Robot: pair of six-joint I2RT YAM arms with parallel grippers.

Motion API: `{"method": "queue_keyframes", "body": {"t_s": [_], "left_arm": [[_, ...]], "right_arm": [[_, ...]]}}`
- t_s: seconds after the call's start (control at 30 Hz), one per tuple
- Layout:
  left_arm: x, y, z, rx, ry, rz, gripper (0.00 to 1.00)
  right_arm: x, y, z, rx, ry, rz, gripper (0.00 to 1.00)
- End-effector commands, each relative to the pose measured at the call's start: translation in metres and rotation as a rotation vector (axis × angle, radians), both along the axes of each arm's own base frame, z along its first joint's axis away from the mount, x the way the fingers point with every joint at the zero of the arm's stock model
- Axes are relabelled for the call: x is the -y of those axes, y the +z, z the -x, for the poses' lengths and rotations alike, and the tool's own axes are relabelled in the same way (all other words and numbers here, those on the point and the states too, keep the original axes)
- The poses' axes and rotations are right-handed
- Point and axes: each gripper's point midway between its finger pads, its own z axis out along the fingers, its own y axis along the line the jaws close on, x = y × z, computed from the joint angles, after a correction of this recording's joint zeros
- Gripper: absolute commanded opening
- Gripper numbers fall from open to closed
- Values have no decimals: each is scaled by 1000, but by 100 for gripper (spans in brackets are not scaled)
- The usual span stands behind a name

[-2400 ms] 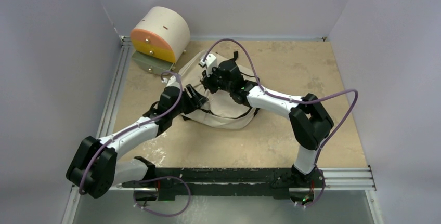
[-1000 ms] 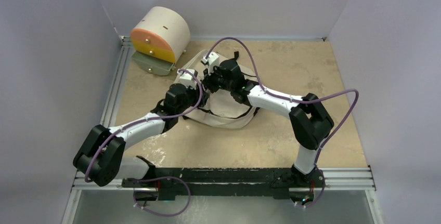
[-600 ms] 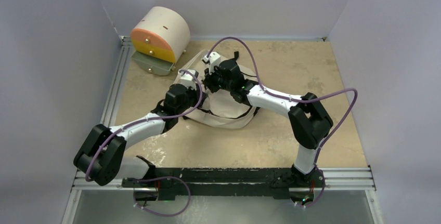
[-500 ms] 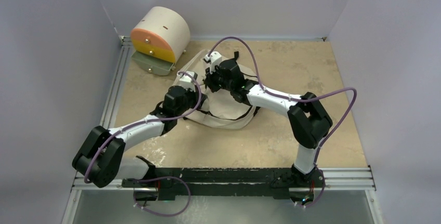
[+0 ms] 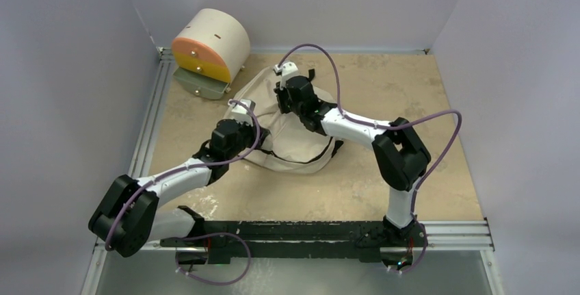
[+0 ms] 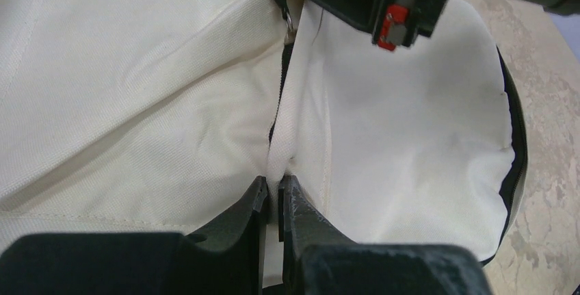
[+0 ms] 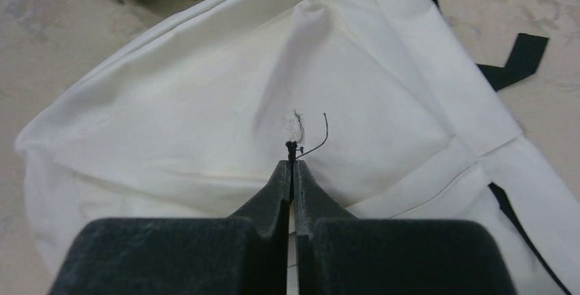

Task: Pack the student bag
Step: Zip the student bag at the center of the board.

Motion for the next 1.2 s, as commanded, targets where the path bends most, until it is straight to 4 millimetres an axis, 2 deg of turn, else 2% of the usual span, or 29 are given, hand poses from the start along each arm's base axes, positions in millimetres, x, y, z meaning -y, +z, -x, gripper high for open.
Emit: {"method": "queue_keyframes", "body": {"t_s": [0.0,0.4,0.6,0.83,1.03,1.17], "left_arm": [[4,-8,21,-56,-57,22,0],[-5,-18,31,-90,-42,6,0],[-7,-20,35,-93,-42,6,0],[-8,-22,38,-100,-42,3,0],[-10,-22,38,-97,-35,-1,0],[-10,-17,35,-109,-21,2,0]], "right_arm": [[28,54,-51,164,-217,-43,0],[63,60,-94,179,-310,-59,0],[81,55,-116,176,-346,-60,0],[101,40,-142,154,-393,-47,0],[110,24,-148,125,-420,-37,0],[103,36,-145,128,-374,-67,0]]}}
